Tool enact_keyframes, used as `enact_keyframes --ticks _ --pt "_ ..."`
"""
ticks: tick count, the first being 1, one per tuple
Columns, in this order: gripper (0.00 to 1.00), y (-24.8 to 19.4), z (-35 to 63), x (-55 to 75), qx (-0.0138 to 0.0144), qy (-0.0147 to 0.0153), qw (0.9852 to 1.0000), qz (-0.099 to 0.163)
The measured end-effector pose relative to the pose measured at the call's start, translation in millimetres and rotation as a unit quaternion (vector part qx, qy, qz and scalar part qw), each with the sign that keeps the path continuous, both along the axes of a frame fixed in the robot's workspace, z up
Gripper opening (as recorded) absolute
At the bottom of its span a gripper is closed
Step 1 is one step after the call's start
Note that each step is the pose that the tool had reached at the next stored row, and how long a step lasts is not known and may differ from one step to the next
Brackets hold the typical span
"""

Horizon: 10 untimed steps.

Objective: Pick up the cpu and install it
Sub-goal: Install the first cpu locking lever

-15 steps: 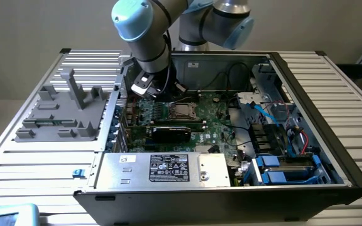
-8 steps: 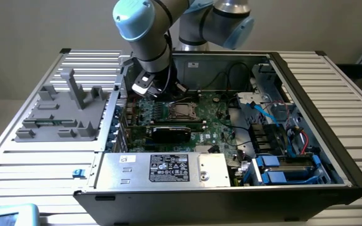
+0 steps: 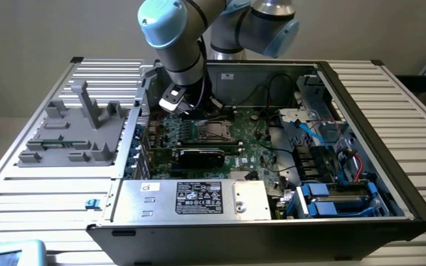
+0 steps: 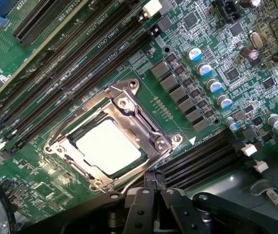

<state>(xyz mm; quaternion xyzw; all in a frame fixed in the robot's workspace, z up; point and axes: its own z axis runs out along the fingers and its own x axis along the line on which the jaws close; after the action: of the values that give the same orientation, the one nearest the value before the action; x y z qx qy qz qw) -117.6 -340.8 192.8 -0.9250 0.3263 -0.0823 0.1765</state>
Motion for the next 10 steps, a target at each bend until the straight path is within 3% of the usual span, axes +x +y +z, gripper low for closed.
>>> enact_keyframes --ticks 10 --pt "0.11 -0.1 1.0 3.8 0.0 0.0007 1.0 0.0"
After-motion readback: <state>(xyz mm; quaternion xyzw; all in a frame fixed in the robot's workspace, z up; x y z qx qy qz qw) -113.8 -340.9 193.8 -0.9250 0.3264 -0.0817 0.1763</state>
